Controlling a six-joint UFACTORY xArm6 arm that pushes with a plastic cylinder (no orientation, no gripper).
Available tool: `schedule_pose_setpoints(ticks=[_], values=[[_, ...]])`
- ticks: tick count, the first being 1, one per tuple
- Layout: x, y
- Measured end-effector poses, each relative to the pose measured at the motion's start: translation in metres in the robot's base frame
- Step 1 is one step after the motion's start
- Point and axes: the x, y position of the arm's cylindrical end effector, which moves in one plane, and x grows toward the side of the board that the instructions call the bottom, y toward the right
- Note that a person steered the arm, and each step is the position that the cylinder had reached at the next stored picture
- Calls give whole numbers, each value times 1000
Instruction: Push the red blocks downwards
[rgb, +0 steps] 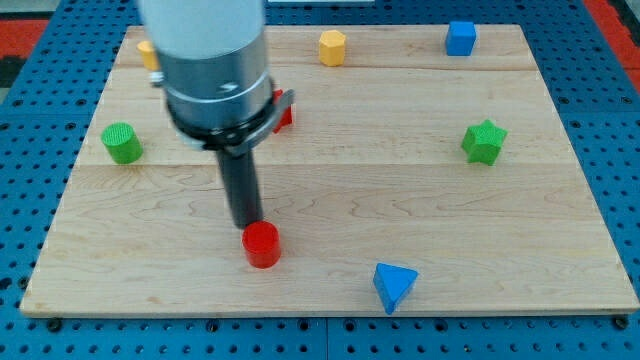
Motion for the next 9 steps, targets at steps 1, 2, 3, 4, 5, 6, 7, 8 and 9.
schedule_pose_setpoints(ticks=[1, 2, 3, 4, 5, 6, 7, 8, 9], values=[[-37, 8], [-95, 45], [-149, 82], [-165, 60], [-207, 48], [-186, -8], [-139, 43], [-104, 133], [-107, 124]])
